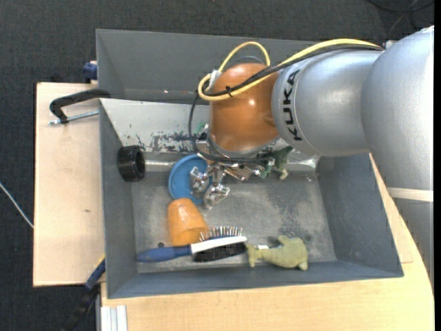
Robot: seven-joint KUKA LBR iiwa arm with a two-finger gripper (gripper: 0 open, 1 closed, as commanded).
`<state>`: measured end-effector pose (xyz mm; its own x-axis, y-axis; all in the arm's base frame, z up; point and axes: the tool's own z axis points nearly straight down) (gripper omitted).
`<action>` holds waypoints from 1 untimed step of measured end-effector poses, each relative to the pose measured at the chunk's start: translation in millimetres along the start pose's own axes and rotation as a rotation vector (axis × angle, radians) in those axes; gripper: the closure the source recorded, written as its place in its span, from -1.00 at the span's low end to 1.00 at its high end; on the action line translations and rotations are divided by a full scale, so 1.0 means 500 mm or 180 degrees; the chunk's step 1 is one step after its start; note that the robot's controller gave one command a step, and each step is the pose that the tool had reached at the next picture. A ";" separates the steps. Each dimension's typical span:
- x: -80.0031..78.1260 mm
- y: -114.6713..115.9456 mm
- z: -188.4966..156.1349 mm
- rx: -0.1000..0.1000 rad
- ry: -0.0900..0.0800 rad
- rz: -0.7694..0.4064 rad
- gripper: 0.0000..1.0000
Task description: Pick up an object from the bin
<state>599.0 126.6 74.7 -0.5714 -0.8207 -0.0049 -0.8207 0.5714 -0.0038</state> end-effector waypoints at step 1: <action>0.059 -0.053 -0.315 0.0024 -0.0021 -0.0369 1.00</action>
Offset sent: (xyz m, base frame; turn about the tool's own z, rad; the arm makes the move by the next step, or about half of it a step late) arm 0.0009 -0.0395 0.1507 -0.1203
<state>603.1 87.1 232.1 -0.4725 -0.8813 -0.0104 -0.8812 0.4726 -0.0123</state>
